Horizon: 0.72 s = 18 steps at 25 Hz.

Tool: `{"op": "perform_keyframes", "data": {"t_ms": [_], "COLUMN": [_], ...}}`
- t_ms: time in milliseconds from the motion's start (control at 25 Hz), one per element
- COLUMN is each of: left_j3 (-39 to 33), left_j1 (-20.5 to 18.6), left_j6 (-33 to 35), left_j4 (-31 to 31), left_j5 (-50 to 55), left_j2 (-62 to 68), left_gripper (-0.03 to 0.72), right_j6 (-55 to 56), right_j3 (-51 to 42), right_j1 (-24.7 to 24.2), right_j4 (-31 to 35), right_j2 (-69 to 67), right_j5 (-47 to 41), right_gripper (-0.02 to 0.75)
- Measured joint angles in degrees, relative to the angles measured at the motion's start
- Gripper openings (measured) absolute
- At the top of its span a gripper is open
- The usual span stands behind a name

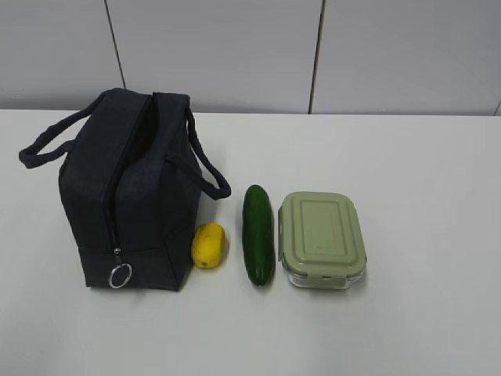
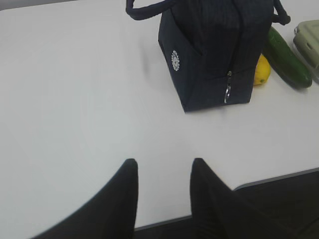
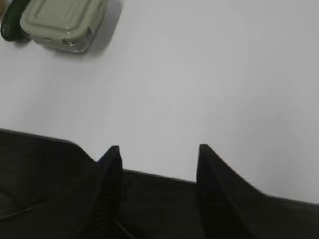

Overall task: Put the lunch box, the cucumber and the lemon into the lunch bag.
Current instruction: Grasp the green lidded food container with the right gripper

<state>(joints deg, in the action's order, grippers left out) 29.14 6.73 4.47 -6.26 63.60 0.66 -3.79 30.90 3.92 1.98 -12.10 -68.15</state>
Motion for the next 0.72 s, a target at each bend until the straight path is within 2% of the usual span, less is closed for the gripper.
{"op": "perform_keyframes", "data": {"t_ms": [320,440,720], "left_j3": [0.0,0.0,0.0], "left_j1": [0.0,0.0,0.0], "left_j6": [0.0,0.0,0.0], "left_j4": [0.0,0.0,0.0], "left_j5": [0.0,0.0,0.0], "left_j2": [0.0,0.0,0.0], "left_gripper": [0.238,0.238,0.238], "right_j6": [1.1,0.1,-10.2], "right_j3": [4.4,5.2,5.4], "right_j1": [0.0,0.0,0.0], "right_j4": [6.4,11.1,25.3], "right_j2": [-16.8,-22.8,-36.6], "right_j5": [2.5,4.8,9.7], "right_gripper": [0.365,0.365,0.365]}}
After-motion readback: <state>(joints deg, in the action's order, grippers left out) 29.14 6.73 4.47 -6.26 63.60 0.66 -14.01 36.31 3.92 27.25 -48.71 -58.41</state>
